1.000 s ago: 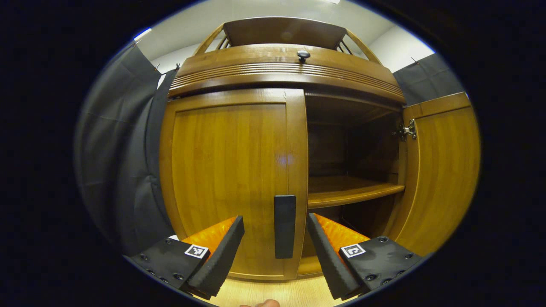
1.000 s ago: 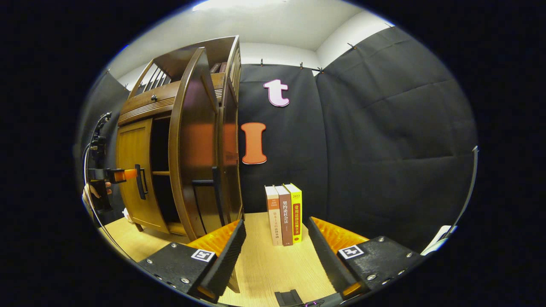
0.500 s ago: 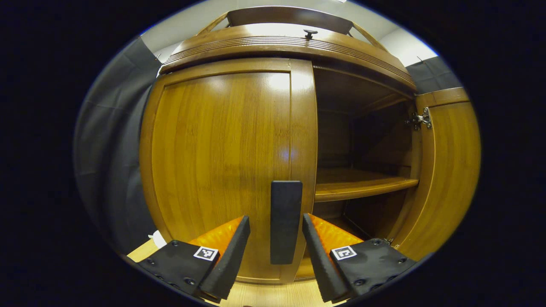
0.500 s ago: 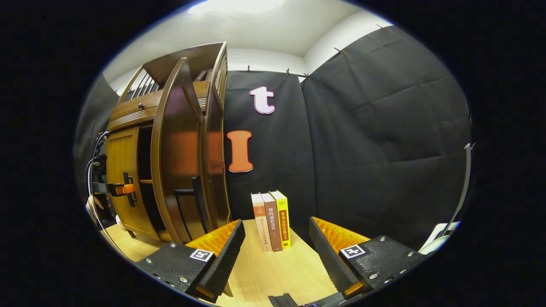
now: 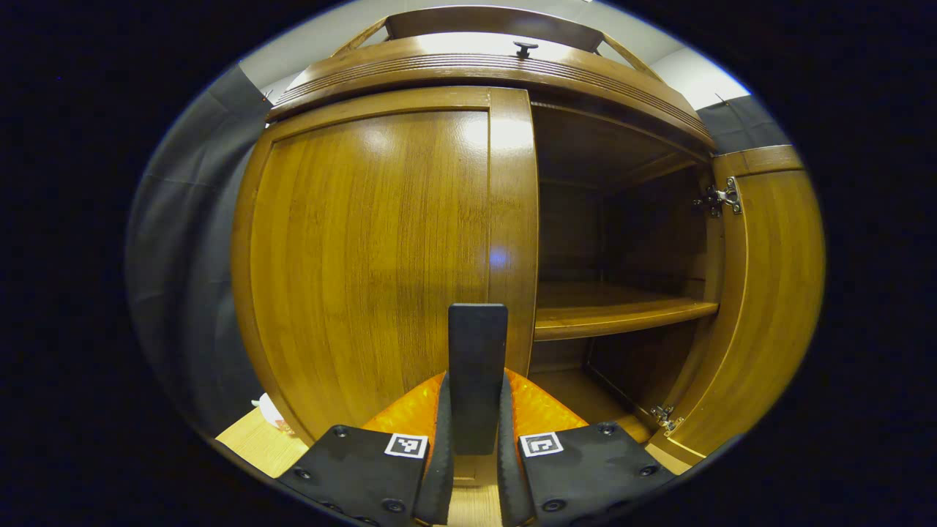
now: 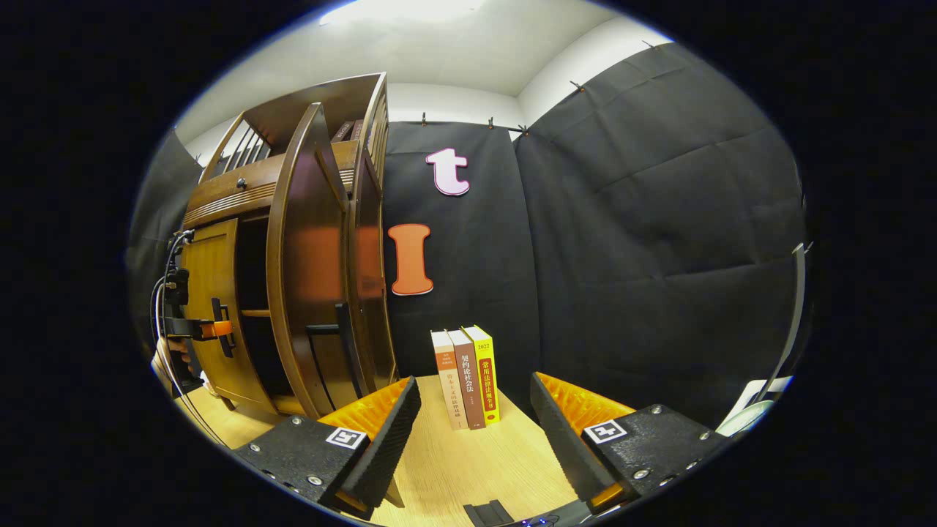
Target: Open the right door of the double-door shoe cabinet with the right hand, and open the left door with the left hand.
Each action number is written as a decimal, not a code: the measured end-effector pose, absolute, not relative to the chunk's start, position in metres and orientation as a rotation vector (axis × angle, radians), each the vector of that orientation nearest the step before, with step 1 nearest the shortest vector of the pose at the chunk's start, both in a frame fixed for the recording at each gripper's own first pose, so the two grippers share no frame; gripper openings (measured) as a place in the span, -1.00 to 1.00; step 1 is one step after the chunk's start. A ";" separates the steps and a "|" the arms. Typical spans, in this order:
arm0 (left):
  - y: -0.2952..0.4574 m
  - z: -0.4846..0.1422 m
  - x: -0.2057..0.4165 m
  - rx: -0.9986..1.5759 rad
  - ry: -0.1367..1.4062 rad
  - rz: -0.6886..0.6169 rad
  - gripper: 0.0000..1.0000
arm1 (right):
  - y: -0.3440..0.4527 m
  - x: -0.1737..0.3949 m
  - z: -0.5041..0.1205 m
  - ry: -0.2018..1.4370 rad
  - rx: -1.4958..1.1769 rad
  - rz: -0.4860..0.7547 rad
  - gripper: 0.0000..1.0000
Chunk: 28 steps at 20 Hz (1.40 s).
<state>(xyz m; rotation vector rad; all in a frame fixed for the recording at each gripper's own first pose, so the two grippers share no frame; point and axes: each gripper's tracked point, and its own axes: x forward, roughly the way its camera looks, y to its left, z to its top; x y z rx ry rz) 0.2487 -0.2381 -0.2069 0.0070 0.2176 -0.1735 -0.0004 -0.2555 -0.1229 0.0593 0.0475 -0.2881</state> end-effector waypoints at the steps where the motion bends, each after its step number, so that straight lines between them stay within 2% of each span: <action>1: -0.237 -0.207 0.246 0.019 0.208 -0.186 -0.43 | -0.254 -0.002 -0.122 0.049 0.057 -0.289 0.99; 2: -0.237 -0.205 0.244 0.013 0.203 -0.205 -0.43 | -0.254 -0.005 -0.122 0.049 0.058 -0.291 0.97; 3: -0.237 -0.202 0.239 -0.004 0.204 -0.222 -0.60 | -0.252 -0.008 -0.121 0.049 0.061 -0.293 0.97; 4: -0.234 -0.204 0.234 -0.015 0.211 -0.240 -0.37 | -0.251 -0.011 -0.118 0.049 0.064 -0.294 0.99; 5: -0.232 -0.202 0.227 -0.016 0.212 -0.254 -0.65 | -0.248 -0.014 -0.116 0.049 0.067 -0.294 0.99; 8: -0.225 -0.198 0.207 -0.019 0.215 -0.282 -0.55 | -0.238 -0.023 -0.110 0.044 0.064 -0.288 0.97; 9: -0.220 -0.196 0.198 -0.022 0.215 -0.292 -0.52 | -0.234 -0.026 -0.107 0.043 0.060 -0.285 0.85; 11: -0.211 -0.193 0.181 -0.021 0.218 -0.307 -0.46 | -0.226 -0.030 -0.102 0.040 0.058 -0.277 0.85; 15: -0.187 -0.186 0.150 -0.009 0.222 -0.321 -0.46 | -0.203 -0.035 -0.100 0.034 0.093 -0.246 0.85; 18: -0.169 -0.183 0.132 0.003 0.222 -0.321 -0.65 | -0.190 -0.033 -0.100 0.036 0.096 -0.221 0.85; 19: -0.163 -0.181 0.127 0.007 0.221 -0.317 -0.65 | -0.186 -0.032 -0.100 0.036 0.096 -0.212 0.85; 20: -0.157 -0.179 0.122 0.012 0.222 -0.311 -0.56 | -0.181 -0.032 -0.098 0.033 0.098 -0.203 0.85; 26: -0.120 -0.174 0.098 0.014 0.222 -0.281 -0.56 | -0.159 -0.034 -0.086 0.005 0.095 -0.153 0.85; 27: -0.114 -0.174 0.095 0.013 0.221 -0.278 -0.67 | -0.156 -0.034 -0.084 0.002 0.088 -0.148 0.85; 28: -0.108 -0.173 0.091 0.013 0.219 -0.276 -0.57 | -0.152 -0.035 -0.083 0.001 0.083 -0.141 0.85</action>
